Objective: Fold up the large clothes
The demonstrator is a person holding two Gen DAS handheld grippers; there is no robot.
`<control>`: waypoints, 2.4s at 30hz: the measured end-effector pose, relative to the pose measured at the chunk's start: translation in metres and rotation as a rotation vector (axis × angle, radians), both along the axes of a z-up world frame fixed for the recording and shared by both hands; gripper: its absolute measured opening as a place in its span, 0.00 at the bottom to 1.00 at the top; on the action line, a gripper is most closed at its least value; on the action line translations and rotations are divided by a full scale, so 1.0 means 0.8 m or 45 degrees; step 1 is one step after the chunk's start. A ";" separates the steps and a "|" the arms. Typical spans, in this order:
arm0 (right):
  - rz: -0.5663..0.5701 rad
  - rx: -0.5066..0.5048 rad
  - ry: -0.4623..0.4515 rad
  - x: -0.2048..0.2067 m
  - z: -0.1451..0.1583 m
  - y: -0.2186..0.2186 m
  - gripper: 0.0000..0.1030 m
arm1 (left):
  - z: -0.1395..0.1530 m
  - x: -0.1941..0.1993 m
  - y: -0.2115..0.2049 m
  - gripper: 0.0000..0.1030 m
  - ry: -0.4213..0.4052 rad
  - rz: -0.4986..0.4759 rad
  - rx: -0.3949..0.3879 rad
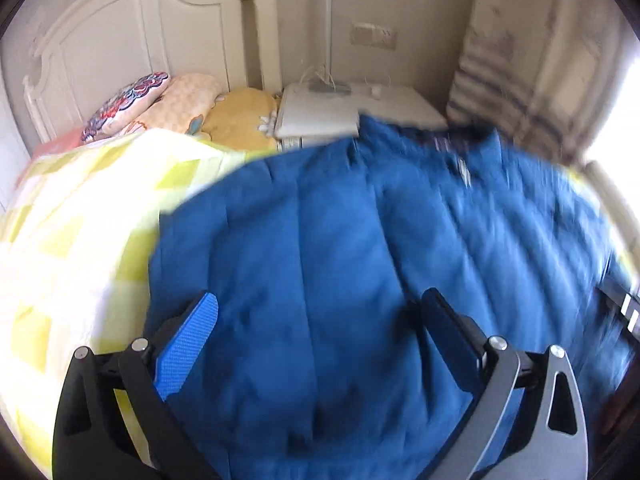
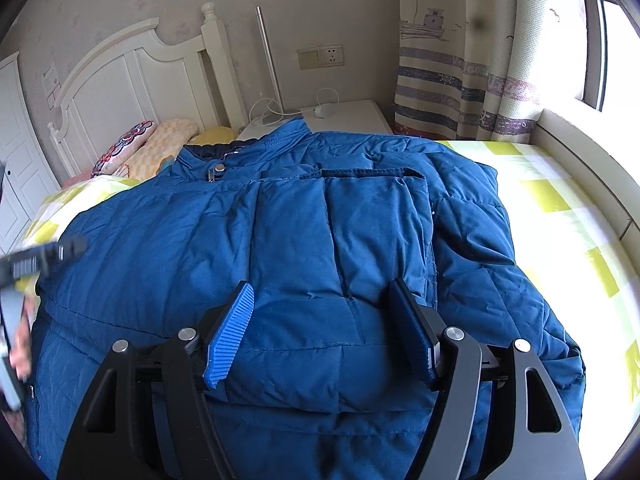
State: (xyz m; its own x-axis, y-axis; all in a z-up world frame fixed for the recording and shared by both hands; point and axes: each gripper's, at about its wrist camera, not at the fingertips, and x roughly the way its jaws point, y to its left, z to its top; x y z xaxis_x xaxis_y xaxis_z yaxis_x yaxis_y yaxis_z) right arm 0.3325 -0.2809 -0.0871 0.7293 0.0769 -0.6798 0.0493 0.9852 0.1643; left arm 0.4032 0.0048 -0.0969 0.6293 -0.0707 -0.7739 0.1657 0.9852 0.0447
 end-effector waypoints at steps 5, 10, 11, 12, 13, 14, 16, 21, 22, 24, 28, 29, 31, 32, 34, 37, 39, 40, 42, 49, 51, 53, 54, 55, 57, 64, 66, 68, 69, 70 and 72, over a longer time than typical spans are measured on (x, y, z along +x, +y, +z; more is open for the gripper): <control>0.002 -0.011 -0.001 0.001 0.000 0.002 0.68 | -0.020 -0.011 0.000 0.98 -0.051 -0.038 0.017; -0.063 -0.108 -0.102 -0.018 0.013 0.014 0.69 | -0.026 -0.011 -0.004 0.98 -0.047 -0.028 0.054; -0.047 -0.104 -0.156 -0.027 0.019 0.019 0.70 | -0.026 -0.011 -0.004 0.98 -0.046 -0.027 0.051; 0.020 -0.069 -0.237 -0.038 0.027 0.027 0.73 | -0.025 -0.011 -0.003 0.98 -0.045 -0.027 0.046; 0.065 -0.060 -0.274 -0.043 0.031 0.034 0.82 | -0.025 -0.012 -0.004 0.98 -0.045 -0.027 0.046; 0.107 -0.085 -0.296 -0.047 0.033 0.046 0.84 | -0.025 -0.012 -0.004 0.98 -0.046 -0.026 0.049; 0.190 -0.246 -0.224 -0.039 0.022 0.082 0.84 | -0.025 -0.012 -0.003 0.98 -0.045 -0.026 0.049; 0.239 -0.421 -0.033 -0.010 0.001 0.116 0.84 | -0.025 -0.011 -0.004 0.98 -0.045 -0.026 0.048; 0.236 -0.405 -0.041 -0.011 0.002 0.113 0.84 | -0.025 -0.011 -0.003 0.98 -0.045 -0.026 0.049; 0.194 -0.350 -0.123 -0.023 0.012 0.100 0.84 | -0.025 -0.010 -0.002 0.98 -0.044 -0.025 0.047; -0.081 -0.239 -0.059 -0.020 0.009 0.049 0.84 | -0.025 -0.011 -0.003 0.98 -0.045 -0.026 0.049; -0.101 -0.177 -0.011 -0.012 0.004 0.036 0.84 | -0.025 -0.011 -0.003 0.98 -0.046 -0.026 0.048; -0.095 -0.120 0.017 -0.007 0.000 0.027 0.84 | -0.025 -0.010 -0.003 0.98 -0.045 -0.025 0.049; -0.096 -0.153 0.024 -0.006 0.000 0.031 0.84 | -0.025 -0.011 -0.003 0.98 -0.046 -0.025 0.050; -0.094 -0.209 0.037 -0.003 -0.001 0.038 0.84 | -0.025 -0.011 -0.003 0.98 -0.045 -0.024 0.048; -0.085 -0.170 0.036 -0.004 -0.001 0.035 0.85 | -0.026 -0.012 -0.005 0.98 -0.047 -0.023 0.056; -0.076 -0.129 0.033 -0.005 -0.002 0.033 0.85 | -0.023 -0.014 -0.003 0.98 -0.064 -0.013 0.057; -0.074 -0.115 0.032 -0.006 -0.002 0.031 0.85 | -0.018 -0.020 -0.001 0.98 -0.082 0.026 0.067; -0.062 -0.130 0.064 -0.009 0.004 0.033 0.84 | -0.007 -0.039 0.003 0.98 -0.100 0.067 0.027; 0.175 -0.154 0.040 -0.065 0.034 0.089 0.84 | -0.017 -0.119 -0.026 0.98 0.005 -0.091 -0.079; 0.243 -0.242 0.148 -0.066 0.007 0.112 0.84 | -0.042 -0.120 -0.039 0.98 0.073 -0.111 -0.003; 0.236 -0.298 0.185 -0.065 -0.021 0.121 0.87 | -0.042 -0.120 -0.037 0.98 0.070 -0.111 -0.018; 0.231 -0.267 0.196 -0.064 -0.020 0.117 0.87 | -0.042 -0.119 -0.036 0.98 0.079 -0.115 -0.029; 0.229 -0.250 0.206 -0.063 -0.018 0.113 0.87 | -0.042 -0.119 -0.033 0.98 0.084 -0.115 -0.038; 0.194 -0.252 0.204 -0.068 -0.010 0.103 0.87 | -0.035 -0.123 -0.018 0.98 0.052 -0.074 -0.011; -0.085 -0.071 0.232 -0.088 -0.026 -0.019 0.93 | -0.038 -0.118 0.067 0.98 0.075 0.141 -0.186; -0.099 -0.037 0.224 -0.089 -0.024 -0.024 0.93 | -0.040 -0.116 0.055 0.98 0.086 0.142 -0.111; -0.101 -0.111 0.217 -0.091 -0.022 -0.013 0.93 | -0.039 -0.117 0.043 0.98 0.075 0.145 -0.030; -0.098 -0.159 0.194 -0.096 -0.017 -0.003 0.93 | -0.035 -0.120 0.040 0.98 0.058 0.157 -0.007; -0.084 -0.177 0.165 -0.102 -0.011 0.004 0.93 | -0.028 -0.129 0.037 0.98 0.036 0.181 0.021; -0.032 -0.166 0.100 -0.118 0.003 0.015 0.93 | -0.010 -0.150 0.028 0.98 -0.007 0.123 -0.043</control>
State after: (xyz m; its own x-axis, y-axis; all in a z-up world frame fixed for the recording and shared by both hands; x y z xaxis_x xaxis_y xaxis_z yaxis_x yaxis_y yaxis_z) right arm 0.2383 -0.2690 -0.0849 0.6743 -0.0336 -0.7377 0.0819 0.9962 0.0295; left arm 0.2829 0.0272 -0.1052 0.6389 -0.0354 -0.7685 0.0698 0.9975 0.0121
